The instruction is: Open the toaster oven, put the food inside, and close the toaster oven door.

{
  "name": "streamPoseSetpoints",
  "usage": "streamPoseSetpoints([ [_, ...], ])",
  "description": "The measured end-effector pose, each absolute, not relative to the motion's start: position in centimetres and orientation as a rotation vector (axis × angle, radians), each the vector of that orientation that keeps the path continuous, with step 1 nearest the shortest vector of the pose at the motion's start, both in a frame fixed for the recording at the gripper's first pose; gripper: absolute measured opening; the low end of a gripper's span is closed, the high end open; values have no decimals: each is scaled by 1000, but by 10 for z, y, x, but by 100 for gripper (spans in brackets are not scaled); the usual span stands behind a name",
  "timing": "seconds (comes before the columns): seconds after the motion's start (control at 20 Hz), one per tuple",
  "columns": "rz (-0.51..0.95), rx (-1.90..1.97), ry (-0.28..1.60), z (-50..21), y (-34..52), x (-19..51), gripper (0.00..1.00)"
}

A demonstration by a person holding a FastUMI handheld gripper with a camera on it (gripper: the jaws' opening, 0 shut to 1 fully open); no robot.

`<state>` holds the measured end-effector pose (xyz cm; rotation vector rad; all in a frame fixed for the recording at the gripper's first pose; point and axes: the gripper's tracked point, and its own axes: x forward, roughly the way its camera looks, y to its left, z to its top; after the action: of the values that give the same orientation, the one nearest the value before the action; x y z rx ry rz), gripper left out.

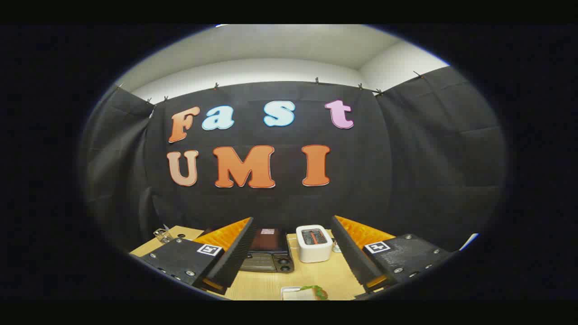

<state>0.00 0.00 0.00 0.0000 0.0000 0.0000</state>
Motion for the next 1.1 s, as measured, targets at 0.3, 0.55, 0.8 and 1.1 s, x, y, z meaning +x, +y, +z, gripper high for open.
streamPoseSetpoints([
  [0.3,-3,50,-46,12,7,3,99],
  [0.55,16,43,-15,2,7,1,99],
  [0.8,3,-35,-34,5,5,-1,99],
  [1.1,12,-24,-14,-3,15,5,99],
])
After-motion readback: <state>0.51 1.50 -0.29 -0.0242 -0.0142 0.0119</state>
